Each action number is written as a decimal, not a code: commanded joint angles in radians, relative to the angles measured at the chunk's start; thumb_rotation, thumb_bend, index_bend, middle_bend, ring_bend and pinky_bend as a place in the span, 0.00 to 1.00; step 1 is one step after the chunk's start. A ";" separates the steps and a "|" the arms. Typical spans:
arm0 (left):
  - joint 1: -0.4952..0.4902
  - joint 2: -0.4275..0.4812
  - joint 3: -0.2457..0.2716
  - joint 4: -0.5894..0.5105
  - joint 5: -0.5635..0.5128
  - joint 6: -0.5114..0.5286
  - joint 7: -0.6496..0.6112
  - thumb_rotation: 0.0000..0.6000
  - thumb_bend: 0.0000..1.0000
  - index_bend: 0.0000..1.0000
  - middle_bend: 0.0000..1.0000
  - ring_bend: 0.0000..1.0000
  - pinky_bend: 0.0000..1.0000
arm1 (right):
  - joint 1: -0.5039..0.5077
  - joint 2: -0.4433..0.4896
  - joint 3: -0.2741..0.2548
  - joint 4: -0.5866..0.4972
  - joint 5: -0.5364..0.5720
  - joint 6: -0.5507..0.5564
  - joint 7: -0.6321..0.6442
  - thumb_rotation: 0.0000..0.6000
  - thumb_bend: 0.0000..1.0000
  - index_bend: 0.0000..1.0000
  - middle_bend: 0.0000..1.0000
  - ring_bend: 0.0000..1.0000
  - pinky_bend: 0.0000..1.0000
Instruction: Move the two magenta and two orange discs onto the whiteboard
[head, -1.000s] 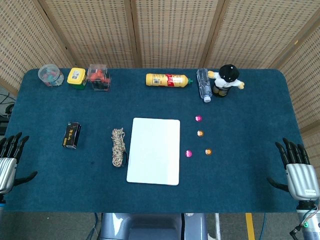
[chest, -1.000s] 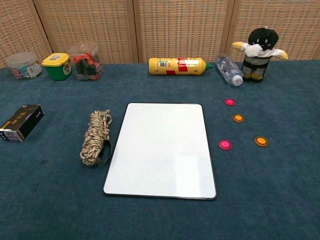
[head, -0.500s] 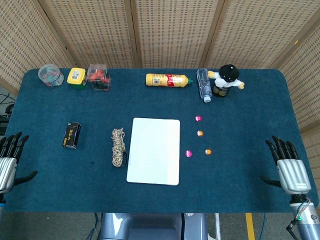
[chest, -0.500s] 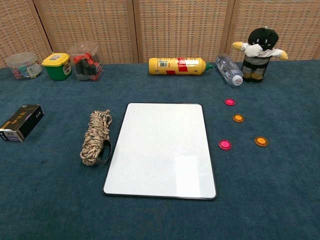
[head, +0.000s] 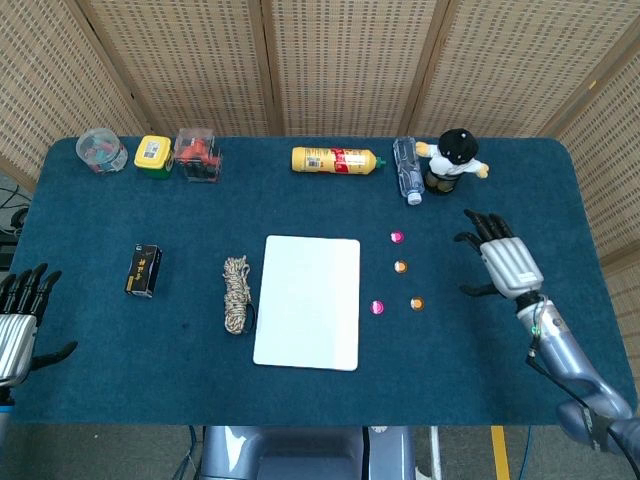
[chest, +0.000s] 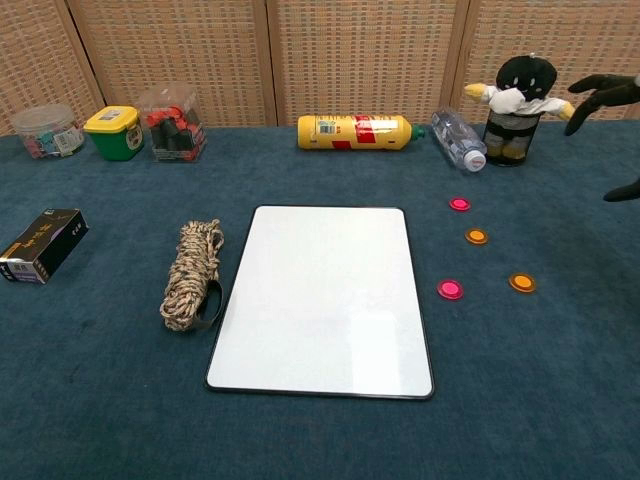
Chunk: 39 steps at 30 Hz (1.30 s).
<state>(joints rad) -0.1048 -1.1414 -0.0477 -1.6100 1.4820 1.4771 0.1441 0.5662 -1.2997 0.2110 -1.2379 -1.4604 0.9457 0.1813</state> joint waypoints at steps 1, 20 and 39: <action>-0.001 0.001 -0.001 -0.002 -0.001 -0.001 0.001 1.00 0.00 0.00 0.00 0.00 0.00 | 0.110 -0.115 0.021 0.168 0.039 -0.140 0.024 1.00 0.20 0.29 0.00 0.00 0.00; -0.002 0.006 -0.002 -0.019 -0.020 -0.013 0.009 1.00 0.00 0.00 0.00 0.00 0.00 | 0.352 -0.471 -0.020 0.722 0.046 -0.348 0.102 1.00 0.26 0.32 0.00 0.00 0.00; -0.008 0.008 -0.007 -0.028 -0.038 -0.026 0.015 1.00 0.00 0.00 0.00 0.00 0.00 | 0.458 -0.577 -0.014 0.880 0.087 -0.511 0.190 1.00 0.34 0.33 0.00 0.00 0.00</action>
<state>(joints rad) -0.1128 -1.1335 -0.0543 -1.6376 1.4443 1.4515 0.1589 1.0233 -1.8756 0.1965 -0.3582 -1.3740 0.4360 0.3713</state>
